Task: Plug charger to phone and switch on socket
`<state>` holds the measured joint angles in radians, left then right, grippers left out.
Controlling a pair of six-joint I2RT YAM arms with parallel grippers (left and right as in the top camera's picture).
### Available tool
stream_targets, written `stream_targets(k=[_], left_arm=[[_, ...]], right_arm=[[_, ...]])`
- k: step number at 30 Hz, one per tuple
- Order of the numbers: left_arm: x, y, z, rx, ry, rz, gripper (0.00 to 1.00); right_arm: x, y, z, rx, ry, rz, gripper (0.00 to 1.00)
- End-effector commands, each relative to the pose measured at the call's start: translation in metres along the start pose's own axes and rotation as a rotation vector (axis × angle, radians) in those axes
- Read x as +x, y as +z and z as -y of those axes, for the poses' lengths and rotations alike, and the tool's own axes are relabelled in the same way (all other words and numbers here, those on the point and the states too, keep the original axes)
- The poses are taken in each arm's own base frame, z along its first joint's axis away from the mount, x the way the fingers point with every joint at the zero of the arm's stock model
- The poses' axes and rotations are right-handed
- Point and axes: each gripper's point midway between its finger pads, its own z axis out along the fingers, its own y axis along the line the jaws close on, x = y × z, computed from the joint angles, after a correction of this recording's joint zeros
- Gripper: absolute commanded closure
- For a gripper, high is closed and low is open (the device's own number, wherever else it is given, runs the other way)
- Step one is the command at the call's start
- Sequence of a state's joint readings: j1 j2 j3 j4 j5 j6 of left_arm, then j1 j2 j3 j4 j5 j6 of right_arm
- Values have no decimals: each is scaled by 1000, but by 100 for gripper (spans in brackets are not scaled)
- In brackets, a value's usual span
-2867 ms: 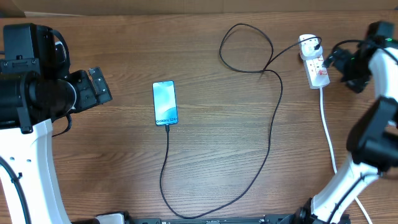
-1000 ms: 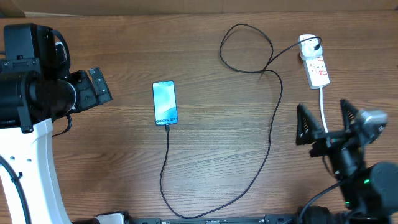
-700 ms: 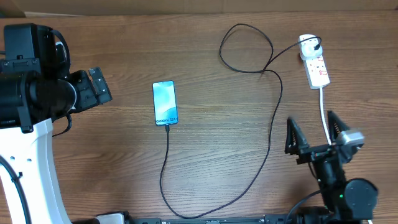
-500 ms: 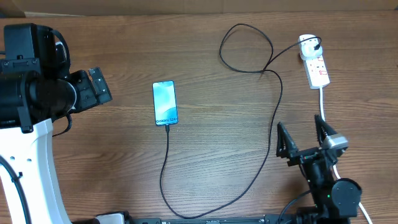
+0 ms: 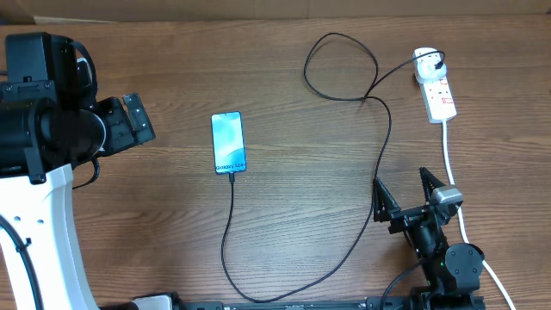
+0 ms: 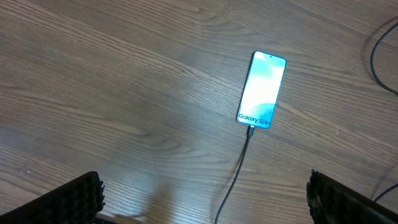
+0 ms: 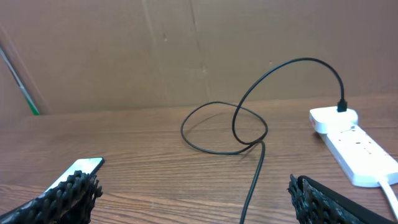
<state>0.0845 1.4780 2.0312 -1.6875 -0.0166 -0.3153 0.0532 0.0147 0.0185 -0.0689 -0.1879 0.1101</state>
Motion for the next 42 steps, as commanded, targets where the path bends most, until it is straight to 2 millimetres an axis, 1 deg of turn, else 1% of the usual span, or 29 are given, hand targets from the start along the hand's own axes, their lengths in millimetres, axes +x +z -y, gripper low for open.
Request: stream_targets(k=[1,26,29,31,33,34,37,39,42], left_arm=[[0,3,-2,-13,-3,-7,0],[0,3,-2,-13,-3,-7,0],[1,-2,-2,-8,-3,7,0],[0,-8,-10,-45,20,38,1],[5,-14,-14,-52,21,57,0],[10,-16,-16,-54,21,58,0],[29,-16,-32,-111,21,64,1],[35,-13,-37,-115,17,105,0],[24,-9,-33,-55,2,276,0]], right_arm=[[2,0,-3,-19,18,2,0],[2,0,-3,-19,18,2,0],[2,0,-3,-19,18,2,0],[2,0,-3,-19,18,2,0],[2,0,-3,-19,18,2,0],[2,0,-3,-19,18,2,0],[2,0,-3,-19,18,2,0],[2,0,-3,-19,18,2,0],[2,0,-3,-19,18,2,0]])
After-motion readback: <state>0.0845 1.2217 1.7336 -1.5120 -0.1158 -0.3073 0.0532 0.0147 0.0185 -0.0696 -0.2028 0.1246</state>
